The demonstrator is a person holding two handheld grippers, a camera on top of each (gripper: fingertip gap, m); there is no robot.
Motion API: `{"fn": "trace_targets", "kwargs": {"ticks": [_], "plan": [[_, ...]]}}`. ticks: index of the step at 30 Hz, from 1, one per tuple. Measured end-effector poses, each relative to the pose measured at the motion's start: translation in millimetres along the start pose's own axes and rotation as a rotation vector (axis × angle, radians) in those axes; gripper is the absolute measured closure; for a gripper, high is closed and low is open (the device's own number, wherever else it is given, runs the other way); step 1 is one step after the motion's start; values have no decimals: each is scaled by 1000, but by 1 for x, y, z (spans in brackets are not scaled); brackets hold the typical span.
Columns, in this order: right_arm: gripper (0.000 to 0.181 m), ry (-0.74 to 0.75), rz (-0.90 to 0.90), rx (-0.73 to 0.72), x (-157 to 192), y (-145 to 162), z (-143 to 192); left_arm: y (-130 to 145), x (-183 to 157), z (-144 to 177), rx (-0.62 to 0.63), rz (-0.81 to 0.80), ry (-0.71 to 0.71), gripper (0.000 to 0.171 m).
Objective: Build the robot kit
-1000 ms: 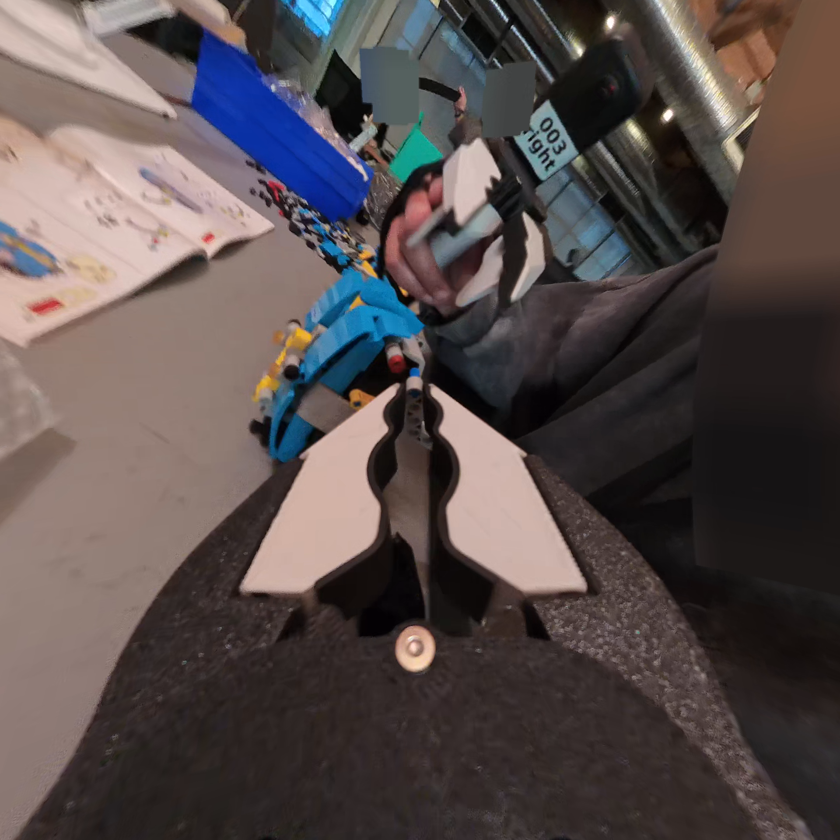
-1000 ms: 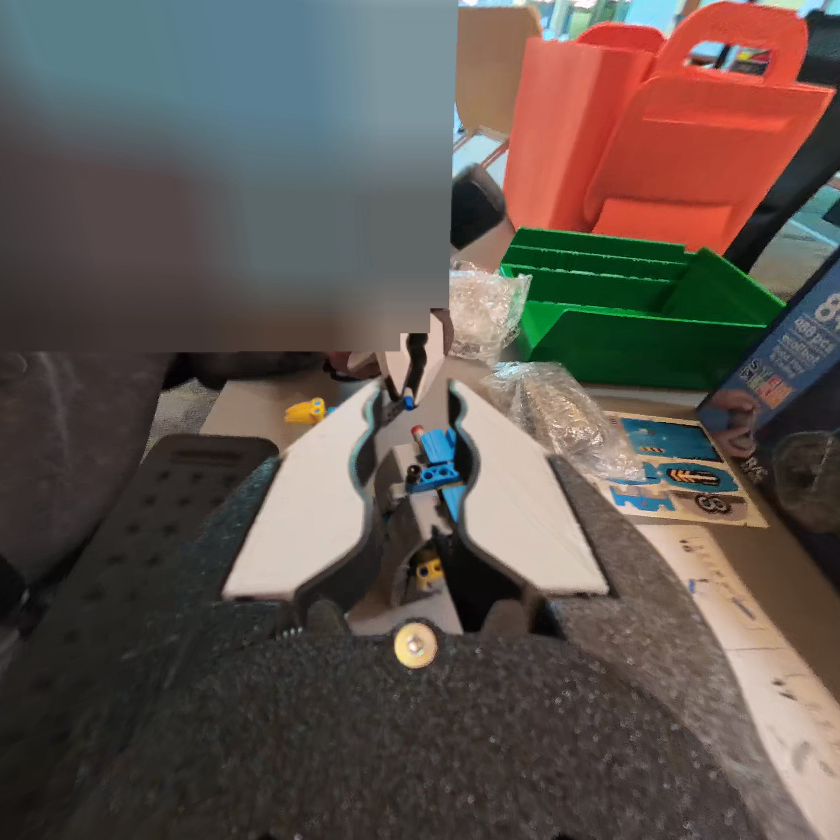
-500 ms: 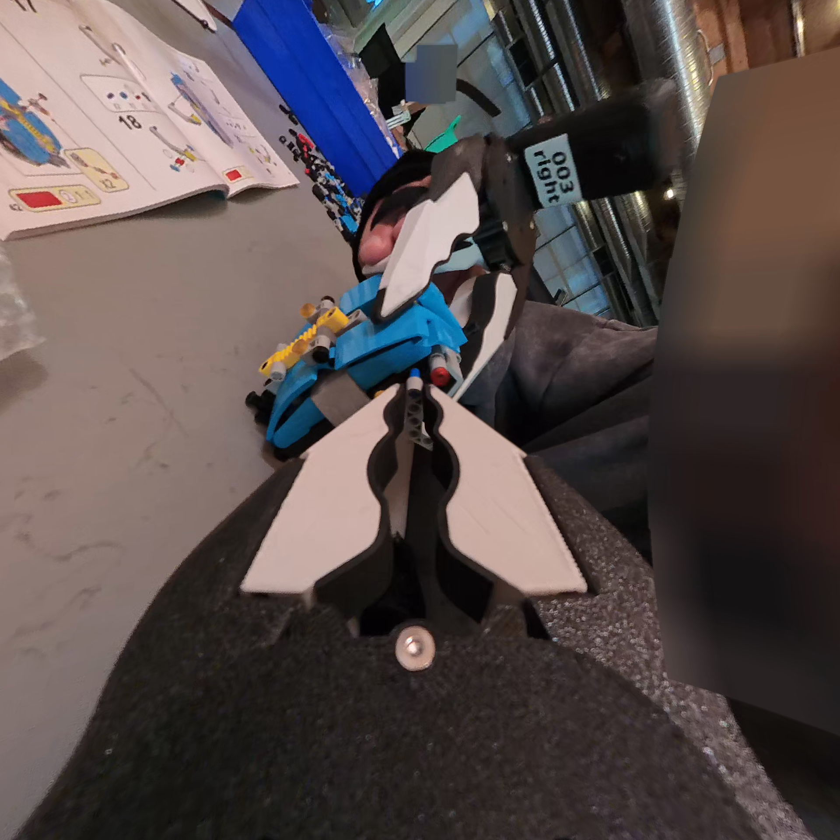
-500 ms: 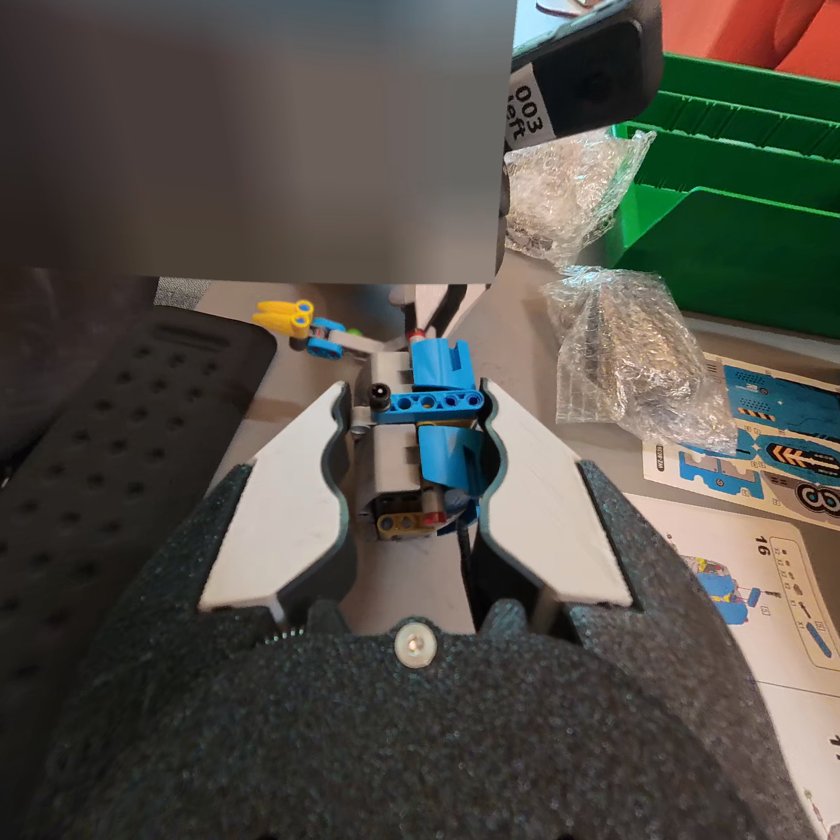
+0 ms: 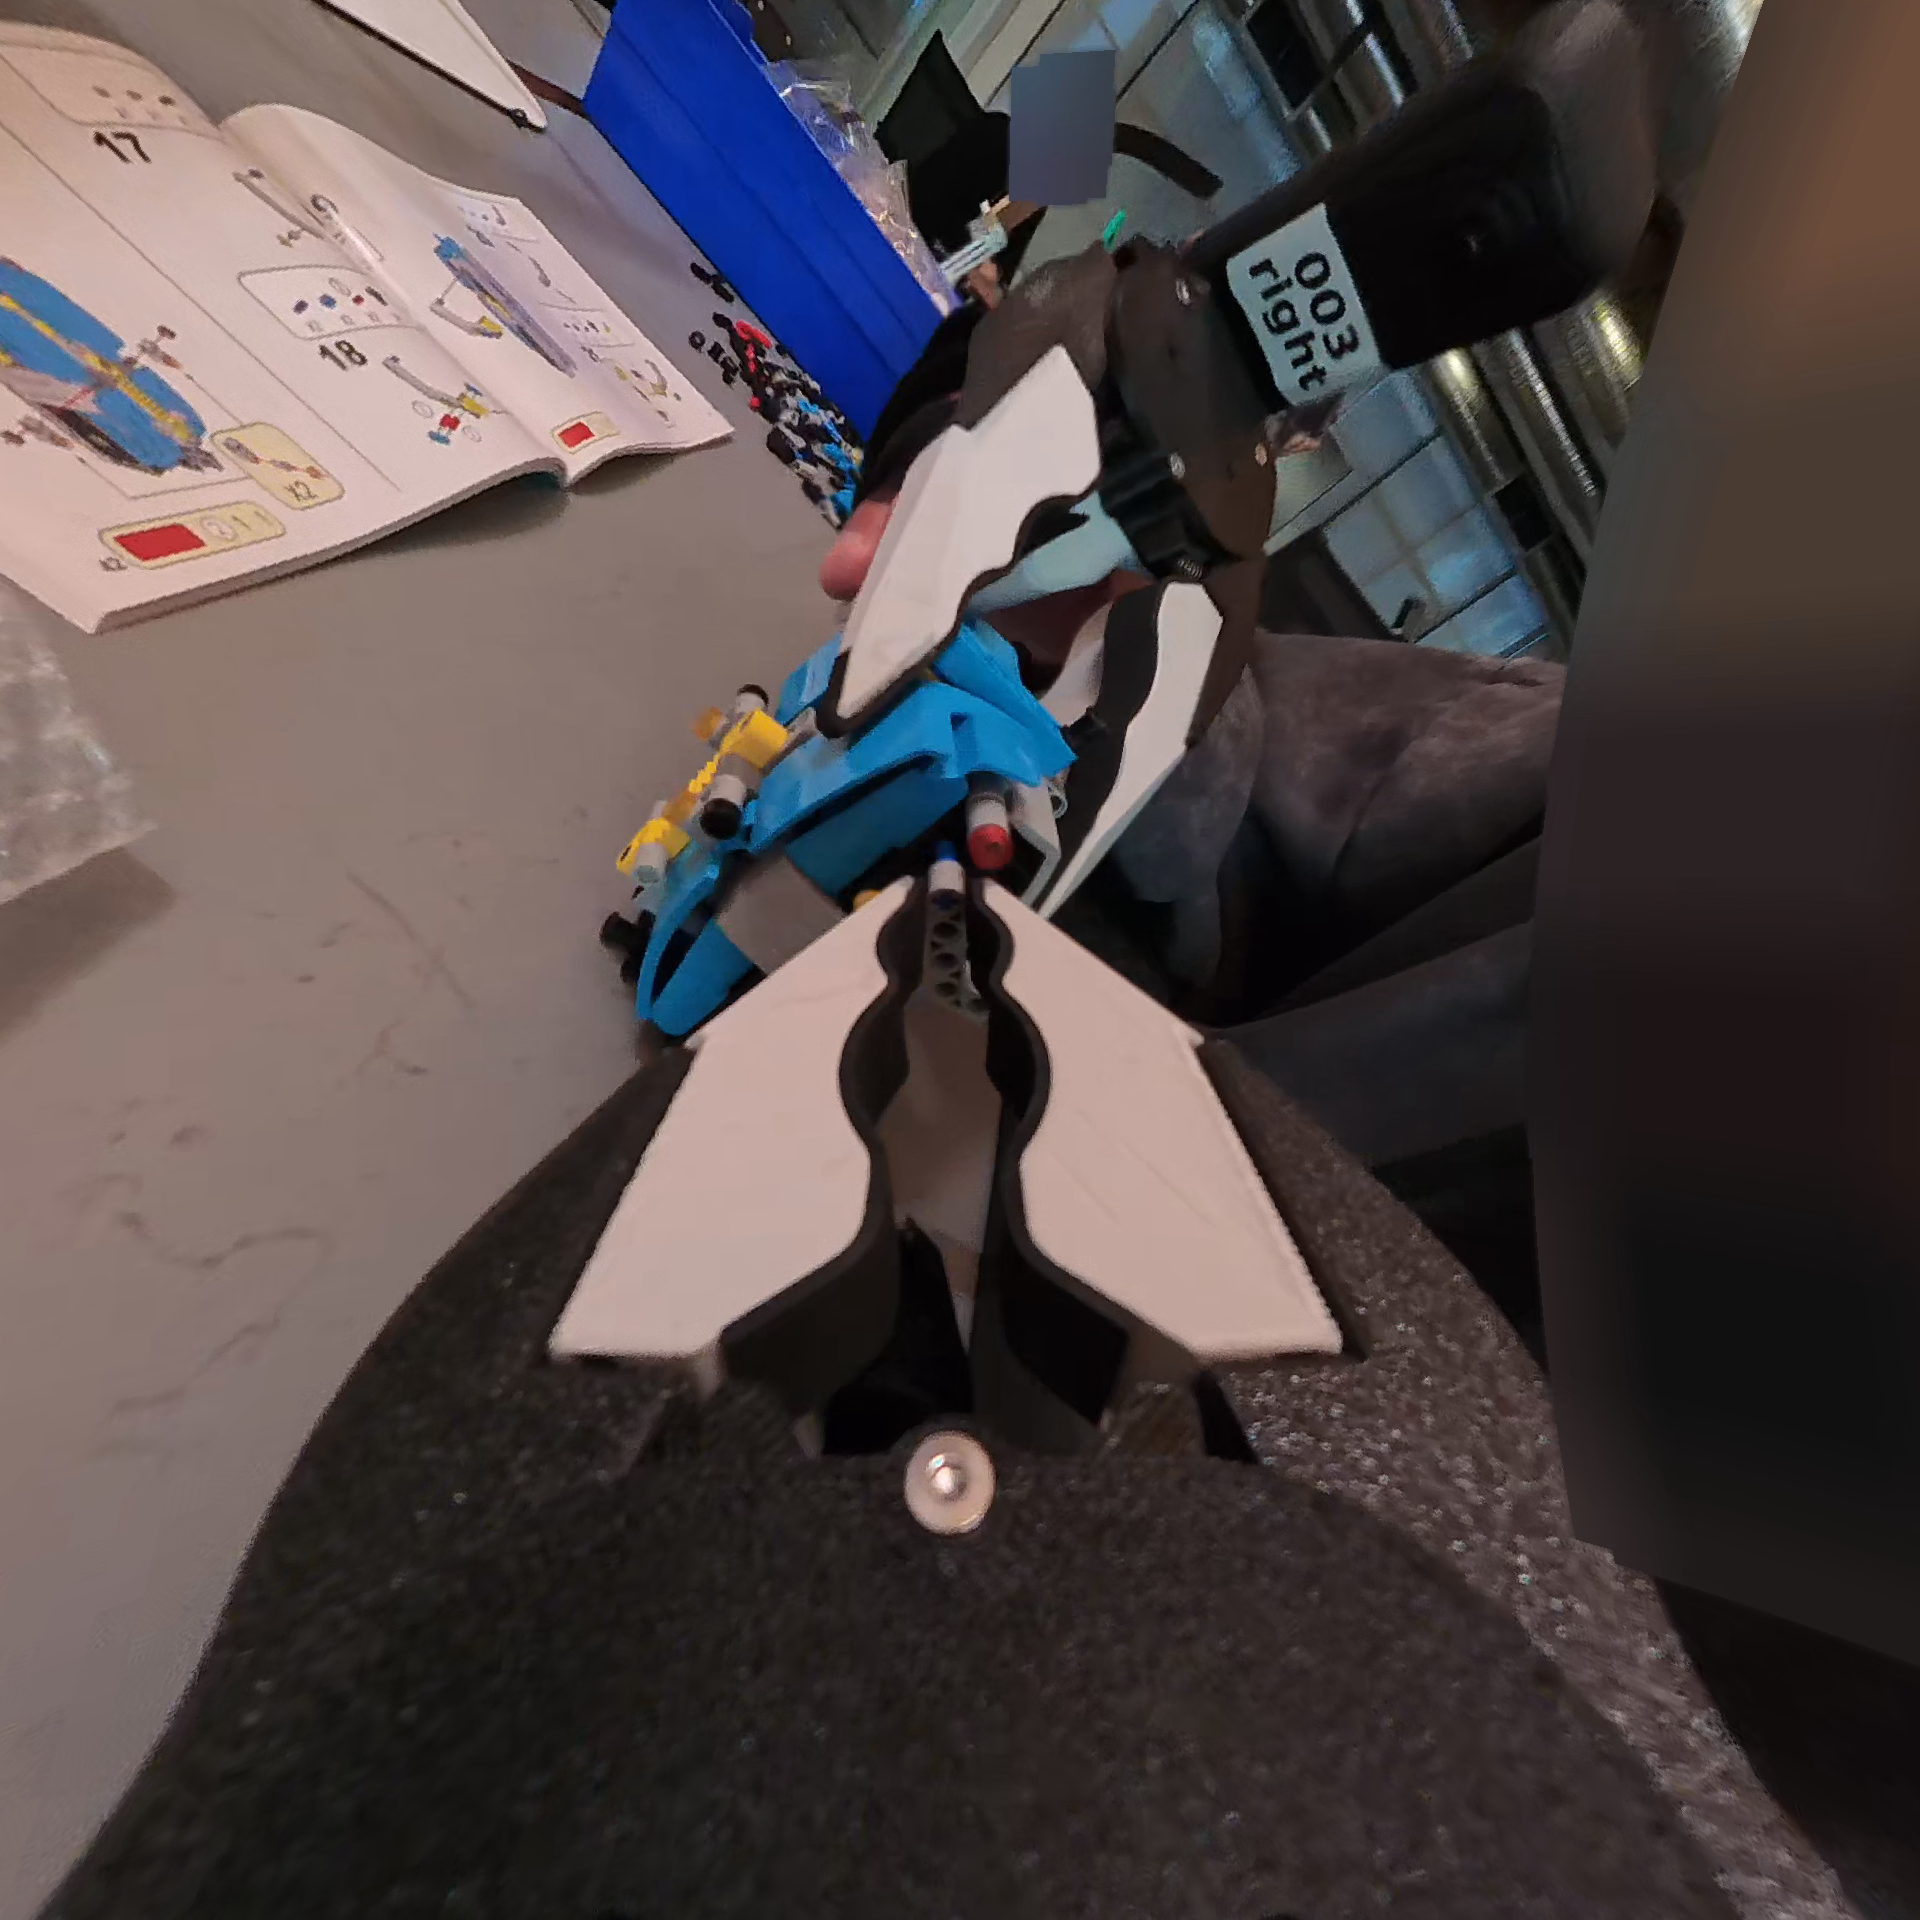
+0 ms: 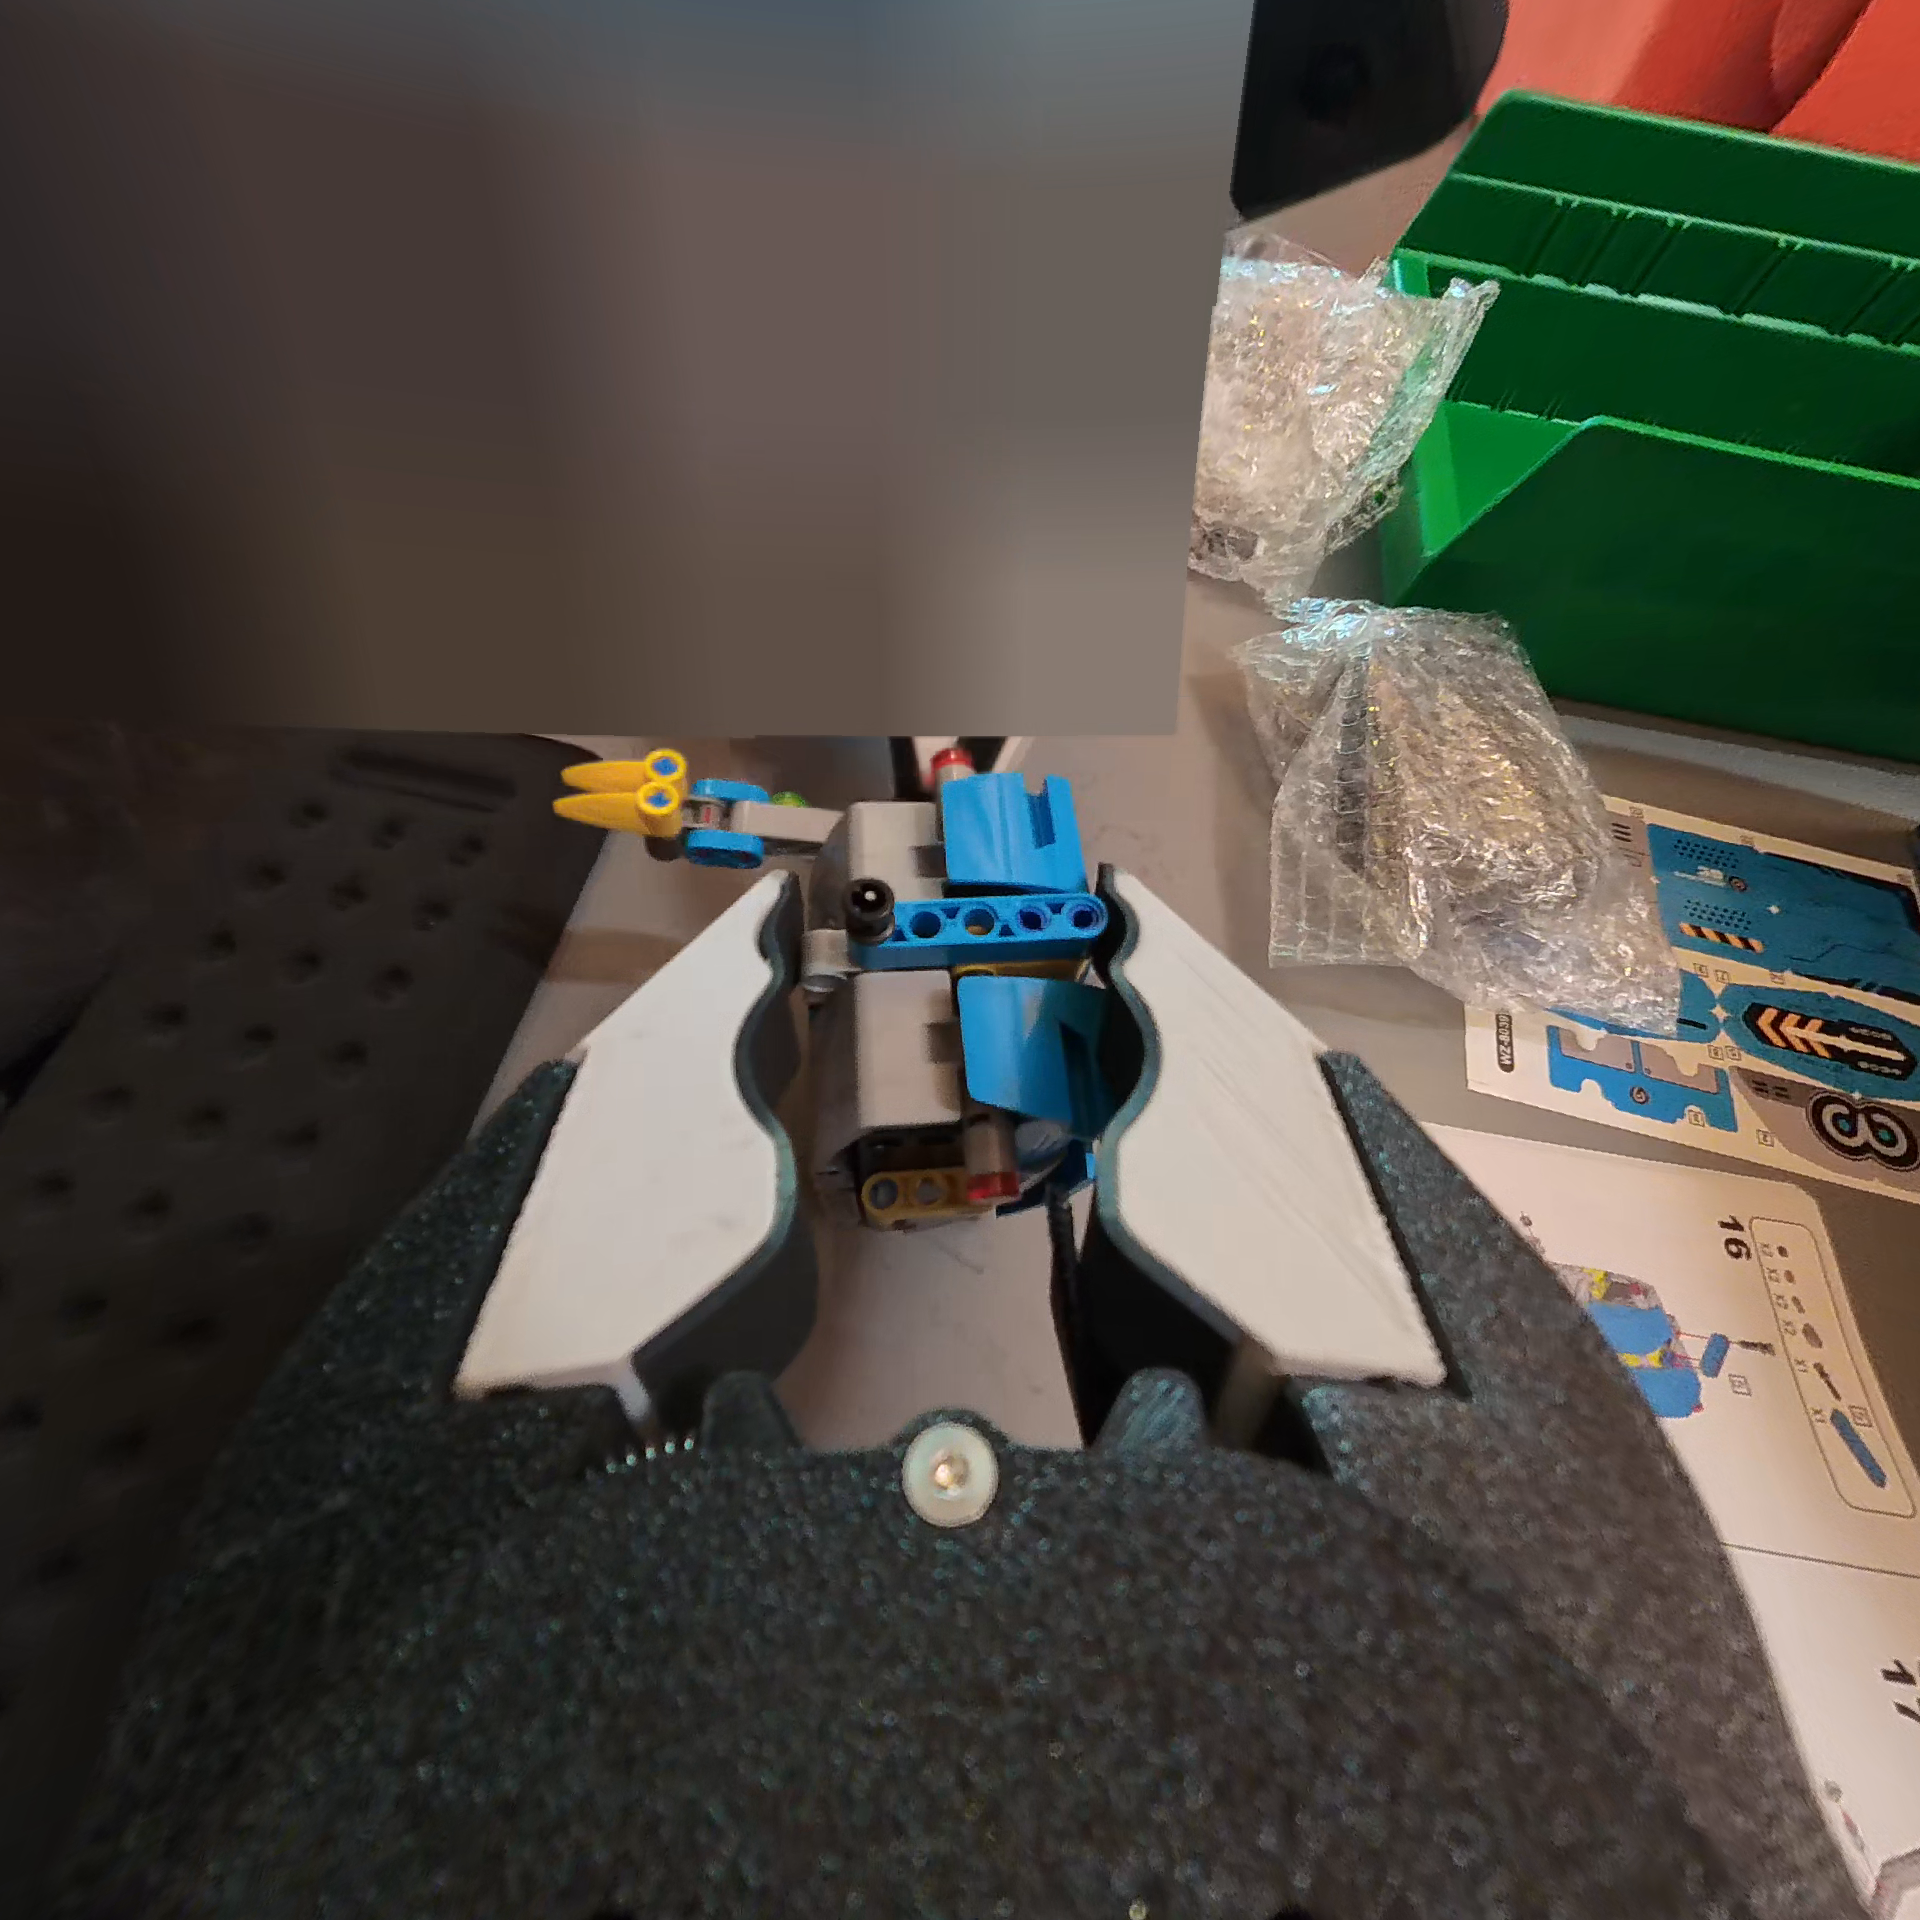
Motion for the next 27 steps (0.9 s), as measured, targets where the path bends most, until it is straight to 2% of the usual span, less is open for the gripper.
{"fn": "trace_targets", "kwargs": {"ticks": [8, 14, 27], "plan": [[126, 3, 3, 8, 1, -1, -1, -1, -7, 1, -15, -138, -155, 165], [126, -1, -5, 3, 1, -1, -1, 0, -8, 2, -15, -105, -92, 165], [126, 2, -6, 44, 2, -5, -1, -2, -12, 1, 10, -122, -127, 165]]}}
Point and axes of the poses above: each gripper's, where its closed fingertips meet, z back along the fingers, y out of its underside, x = y × z across the jaws, the point moved 10 cm from there along z, back along the fingers, and after that the axes turned 13 degrees about x, right-handed, at the moved point
